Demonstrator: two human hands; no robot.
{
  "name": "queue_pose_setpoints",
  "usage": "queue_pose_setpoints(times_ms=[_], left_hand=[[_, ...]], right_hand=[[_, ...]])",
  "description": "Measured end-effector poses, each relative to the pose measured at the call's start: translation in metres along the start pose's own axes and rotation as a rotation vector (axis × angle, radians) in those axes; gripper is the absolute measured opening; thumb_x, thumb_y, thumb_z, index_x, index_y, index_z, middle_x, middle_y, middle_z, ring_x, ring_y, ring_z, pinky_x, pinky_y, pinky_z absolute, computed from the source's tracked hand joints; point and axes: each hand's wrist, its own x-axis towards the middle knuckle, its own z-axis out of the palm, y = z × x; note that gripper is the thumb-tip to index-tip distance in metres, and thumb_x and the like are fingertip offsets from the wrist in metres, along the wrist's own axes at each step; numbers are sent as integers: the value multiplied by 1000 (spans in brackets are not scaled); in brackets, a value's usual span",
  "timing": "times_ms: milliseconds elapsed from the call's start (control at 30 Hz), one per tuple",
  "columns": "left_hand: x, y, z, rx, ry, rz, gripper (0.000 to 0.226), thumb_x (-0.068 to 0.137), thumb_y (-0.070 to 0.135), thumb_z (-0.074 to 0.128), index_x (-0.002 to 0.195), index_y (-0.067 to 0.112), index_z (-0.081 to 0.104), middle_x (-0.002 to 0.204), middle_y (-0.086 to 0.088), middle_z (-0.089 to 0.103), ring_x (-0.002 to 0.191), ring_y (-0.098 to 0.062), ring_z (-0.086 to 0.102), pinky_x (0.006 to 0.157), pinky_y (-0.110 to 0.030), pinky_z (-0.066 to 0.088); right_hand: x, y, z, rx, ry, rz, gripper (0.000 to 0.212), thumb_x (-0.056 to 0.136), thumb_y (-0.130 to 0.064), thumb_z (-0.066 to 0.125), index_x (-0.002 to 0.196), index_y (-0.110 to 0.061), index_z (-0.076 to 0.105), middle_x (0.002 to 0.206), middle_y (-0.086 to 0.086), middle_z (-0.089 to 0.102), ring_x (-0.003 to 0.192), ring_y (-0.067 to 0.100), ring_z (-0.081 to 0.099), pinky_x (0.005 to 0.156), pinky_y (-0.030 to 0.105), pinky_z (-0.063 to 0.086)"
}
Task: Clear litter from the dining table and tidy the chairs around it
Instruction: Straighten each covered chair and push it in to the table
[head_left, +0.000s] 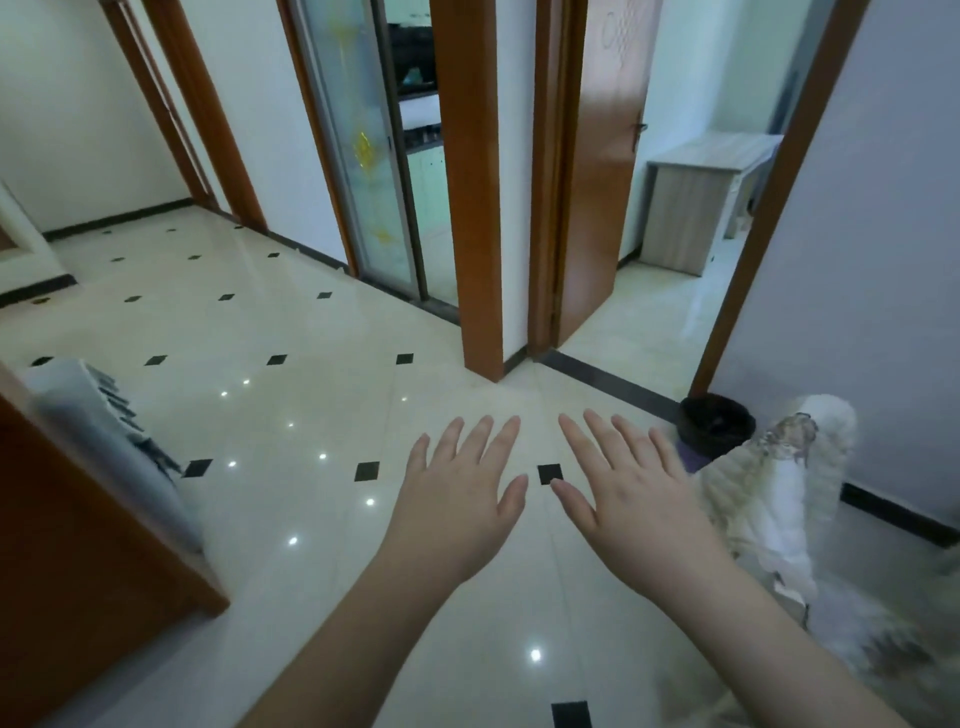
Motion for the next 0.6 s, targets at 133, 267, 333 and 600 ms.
queue_pose_setpoints(times_ms=[133, 267, 333, 600], left_hand=[[70, 21, 2, -17, 5, 55, 61, 96, 58, 17, 150, 40, -5, 161, 8, 8, 148, -17, 6, 119, -45, 11], [130, 27, 9, -34, -19, 84, 60, 98, 56, 19, 150, 39, -5, 161, 8, 7, 148, -17, 6, 119, -42, 13], [162, 27, 15, -22, 0, 108, 60, 98, 56, 19, 150, 38, -5, 161, 8, 5, 148, -16, 5, 117, -40, 13], [286, 9, 33, 8, -27, 174, 59, 97, 58, 17, 150, 40, -2, 162, 8, -1, 148, -19, 0, 118, -43, 8]], right_hand=[[48, 39, -3, 17, -9, 26, 86, 71, -64, -23, 150, -33, -11, 162, -3, 1, 148, 20, 2, 117, 40, -3], [84, 67, 4, 84, -15, 88, 91, 69, -65, -26, 151, -30, -10, 162, -1, -2, 148, 20, 1, 120, 40, 0], [104, 77, 10, 92, -23, 112, 95, 68, -67, -32, 152, -31, -5, 162, 0, 1, 148, 22, 4, 120, 41, 2], [218, 106, 44, -3, -93, 250, 84, 90, -61, -12, 143, -26, 43, 147, 8, 44, 136, 30, 40, 111, 55, 28]])
